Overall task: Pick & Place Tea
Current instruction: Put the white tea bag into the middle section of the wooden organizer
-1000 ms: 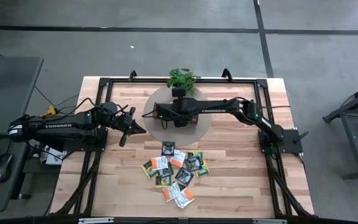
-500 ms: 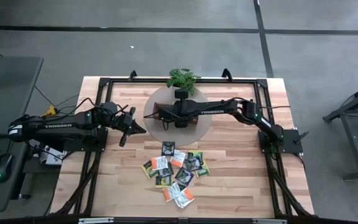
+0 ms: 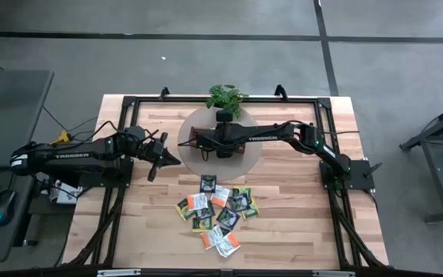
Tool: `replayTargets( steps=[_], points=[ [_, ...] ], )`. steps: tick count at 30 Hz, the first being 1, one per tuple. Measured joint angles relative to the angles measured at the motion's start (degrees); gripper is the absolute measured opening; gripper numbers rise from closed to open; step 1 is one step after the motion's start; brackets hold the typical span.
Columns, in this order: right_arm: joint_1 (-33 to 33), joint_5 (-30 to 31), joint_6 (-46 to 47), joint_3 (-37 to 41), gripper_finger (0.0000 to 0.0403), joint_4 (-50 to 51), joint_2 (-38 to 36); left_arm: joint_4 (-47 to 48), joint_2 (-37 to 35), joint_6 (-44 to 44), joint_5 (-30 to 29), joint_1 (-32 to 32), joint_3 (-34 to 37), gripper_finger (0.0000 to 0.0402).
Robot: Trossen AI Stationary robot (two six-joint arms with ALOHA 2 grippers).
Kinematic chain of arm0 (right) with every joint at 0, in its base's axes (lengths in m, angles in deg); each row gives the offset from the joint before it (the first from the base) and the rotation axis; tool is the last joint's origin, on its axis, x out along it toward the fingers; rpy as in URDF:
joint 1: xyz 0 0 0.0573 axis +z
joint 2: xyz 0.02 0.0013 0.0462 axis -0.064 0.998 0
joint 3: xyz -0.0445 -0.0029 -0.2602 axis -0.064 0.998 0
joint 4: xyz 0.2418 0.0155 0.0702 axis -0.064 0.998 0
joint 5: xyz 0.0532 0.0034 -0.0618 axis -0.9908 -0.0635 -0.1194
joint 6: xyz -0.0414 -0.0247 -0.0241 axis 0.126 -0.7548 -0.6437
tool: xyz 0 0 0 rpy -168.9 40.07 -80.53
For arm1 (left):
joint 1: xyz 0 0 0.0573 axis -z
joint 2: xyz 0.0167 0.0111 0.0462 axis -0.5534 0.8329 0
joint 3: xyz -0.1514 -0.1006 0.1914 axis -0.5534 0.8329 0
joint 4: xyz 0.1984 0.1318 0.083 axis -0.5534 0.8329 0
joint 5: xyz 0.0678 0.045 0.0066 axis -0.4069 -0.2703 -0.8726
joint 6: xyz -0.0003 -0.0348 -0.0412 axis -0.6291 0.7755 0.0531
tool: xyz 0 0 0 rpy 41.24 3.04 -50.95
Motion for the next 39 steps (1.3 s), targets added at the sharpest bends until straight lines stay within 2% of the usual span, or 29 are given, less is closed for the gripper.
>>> replayTargets(
  steps=[8, 12, 17, 21, 29, 35, 39],
  points=[
    [0.33, 1.09, -0.11, -0.02, 0.012, 0.15, -0.62, 0.0, -0.02, 0.0, 0.02, 0.0, 0.0, 0.0],
    [1.98, 1.26, 1.34, -0.17, 0.0126, 0.39, -2.46, 0.01, 0.0, 0.0, 0.02, 0.0, 0.0, 0.0],
    [4.85, -2.1, 6.18, -0.15, 0.0126, 4.15, -4.33, 0.0, -0.02, 0.0, 0.0, 0.0, 0.0, 0.0],
    [7.21, -9.23, 12.04, -0.15, 0.0126, 7.9, -5.87, 0.0, 0.0, 0.0, 0.02, 0.0, 0.0, 0.0],
    [10.51, -28.51, 20.52, -0.15, 0.0126, 7.94, -6.05, 0.02, -0.02, 0.0, 0.01, 0.0, 0.0, 0.0],
    [11.75, -34.5, 23.37, 0.25, 0.0126, 7.69, -6.1, 0.02, -0.02, 0.0, 0.0, 0.0, 0.0, 0.0],
    [12.4, -38.15, 25.39, 4.81, 0.0126, 3.59, -6.16, 0.02, -0.02, 0.0, 0.02, 0.0, 0.0, 0.0]
  ],
)
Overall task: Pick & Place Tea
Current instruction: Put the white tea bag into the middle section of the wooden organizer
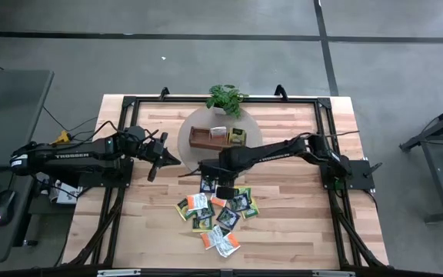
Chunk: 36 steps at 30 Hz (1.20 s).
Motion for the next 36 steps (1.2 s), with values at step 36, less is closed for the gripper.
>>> replayTargets(
  steps=[36],
  points=[
    [0.64, -9.5, 5.74, 11.08, 0.0215, -14.42, 0.09, -0.02, 0.0, 0.0, 0.0, 0.0, 0.0, 0.0]
  ],
)
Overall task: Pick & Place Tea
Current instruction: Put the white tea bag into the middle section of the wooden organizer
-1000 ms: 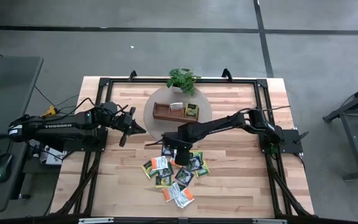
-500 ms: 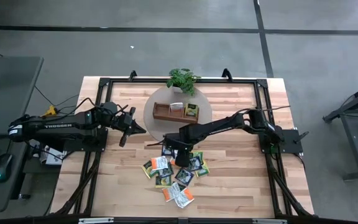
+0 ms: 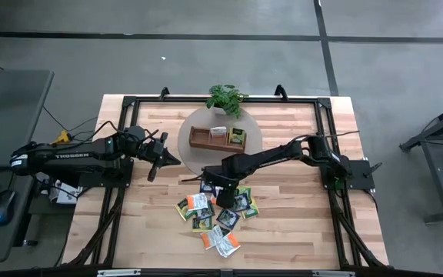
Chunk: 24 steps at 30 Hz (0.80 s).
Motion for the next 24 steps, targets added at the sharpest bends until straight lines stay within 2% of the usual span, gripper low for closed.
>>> replayTargets(
  steps=[4, 8, 24],
  points=[
    [-0.01, -0.01, 0.89, 0.0, 0.0243, 0.08, 0.0, 0.0, 0.0, 0.0, 0.0, 0.0, 0.0, 0.0],
    [0.16, 0.04, 1.47, 0.0, 0.0249, 0.19, 0.0, 0.0, 0.0, 0.0, 0.0, 0.0, 0.0, 0.0],
    [1.03, 2.74, 3.82, -0.07, 0.0223, 0.46, 0.29, 0.0, 0.0, 0.0, 0.0, 0.0, 0.0, 0.0]
  ],
)
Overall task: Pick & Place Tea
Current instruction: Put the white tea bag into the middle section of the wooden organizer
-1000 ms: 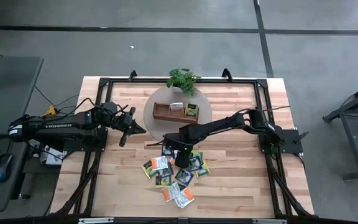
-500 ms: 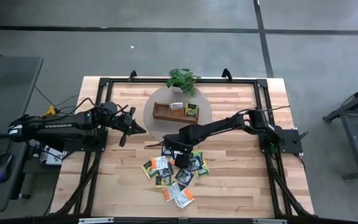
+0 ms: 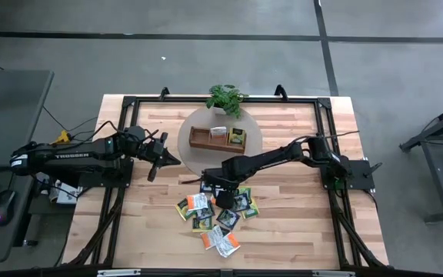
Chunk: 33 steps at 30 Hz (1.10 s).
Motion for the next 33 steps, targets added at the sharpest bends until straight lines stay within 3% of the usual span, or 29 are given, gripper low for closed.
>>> replayTargets(
  steps=[26, 33],
  points=[
    [-0.02, -1.2, 1.61, -0.06, 0.021, -2.4, 2.09, 0.0, 0.02, 0.0, -0.01, 0.0, 0.0, 0.0],
    [-0.04, -1.04, 1.97, -0.02, 0.0179, -2.37, 2.14, 0.0, 0.0, 0.0, -0.02, 0.0, 0.0, 0.0]
  ],
)
